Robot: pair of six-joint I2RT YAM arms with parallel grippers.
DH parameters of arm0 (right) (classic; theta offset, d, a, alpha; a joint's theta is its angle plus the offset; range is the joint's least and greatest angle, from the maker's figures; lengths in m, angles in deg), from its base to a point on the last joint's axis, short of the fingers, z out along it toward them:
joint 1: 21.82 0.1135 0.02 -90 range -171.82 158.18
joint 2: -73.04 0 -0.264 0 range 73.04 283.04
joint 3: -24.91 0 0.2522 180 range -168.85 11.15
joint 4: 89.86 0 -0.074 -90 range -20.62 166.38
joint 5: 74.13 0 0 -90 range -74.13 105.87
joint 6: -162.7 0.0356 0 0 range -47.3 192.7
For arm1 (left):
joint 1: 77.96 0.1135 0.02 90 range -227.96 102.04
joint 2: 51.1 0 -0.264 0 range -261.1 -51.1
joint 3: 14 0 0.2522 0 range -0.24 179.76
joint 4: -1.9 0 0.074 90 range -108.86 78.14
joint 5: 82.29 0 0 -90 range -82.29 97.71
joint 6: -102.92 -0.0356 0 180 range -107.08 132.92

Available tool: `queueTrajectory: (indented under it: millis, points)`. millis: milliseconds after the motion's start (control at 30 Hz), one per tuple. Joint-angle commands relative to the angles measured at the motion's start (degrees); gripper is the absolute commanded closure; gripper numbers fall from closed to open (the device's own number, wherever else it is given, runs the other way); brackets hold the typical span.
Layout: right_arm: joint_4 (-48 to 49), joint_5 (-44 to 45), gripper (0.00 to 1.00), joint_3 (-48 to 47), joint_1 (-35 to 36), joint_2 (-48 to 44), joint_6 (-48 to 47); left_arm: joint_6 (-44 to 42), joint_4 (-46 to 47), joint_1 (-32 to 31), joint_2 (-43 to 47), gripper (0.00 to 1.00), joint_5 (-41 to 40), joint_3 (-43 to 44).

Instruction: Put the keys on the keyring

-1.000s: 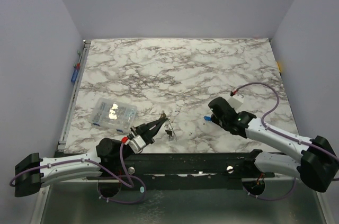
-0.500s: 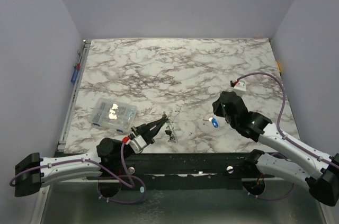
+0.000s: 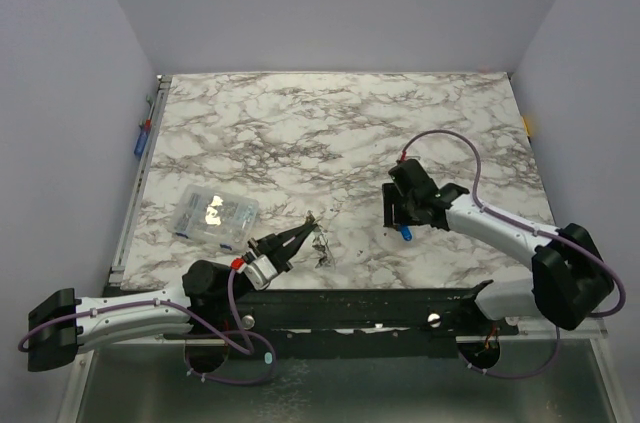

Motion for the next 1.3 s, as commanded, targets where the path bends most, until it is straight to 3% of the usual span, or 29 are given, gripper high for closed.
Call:
queueTrajectory:
  millis: [0,133,533,867,1033,1267]
  points:
    - [0.5,-8.2,0.35,-0.3,-1.1,4.7,-4.3,0.9,0.7,-0.2,0.8,1.00,0.5,0.5]
    - [3.2,-8.9,0.41,1.7,-1.2,5.4,-4.3,1.0,0.5,-0.2,0.7,1.00,0.4,0.5]
    - [3.1,-2.3,0.45,0.6,-2.6,3.5,-6.4,1.1,-0.7,-0.2,0.8,1.00,0.3,0.9]
    - [6.4,-9.7,0.54,0.5,-6.4,8.1,-8.1,1.3,-1.7,-0.3,1.0,1.00,0.3,1.3]
    - [7.2,-10.6,0.64,1.8,-6.4,8.3,-7.5,1.3,-2.4,-0.2,1.8,1.00,-0.2,1.1]
    - [6.7,-9.8,0.88,2.6,-6.3,8.1,-7.2,1.1,-2.7,-0.3,1.2,1.00,-0.3,1.2]
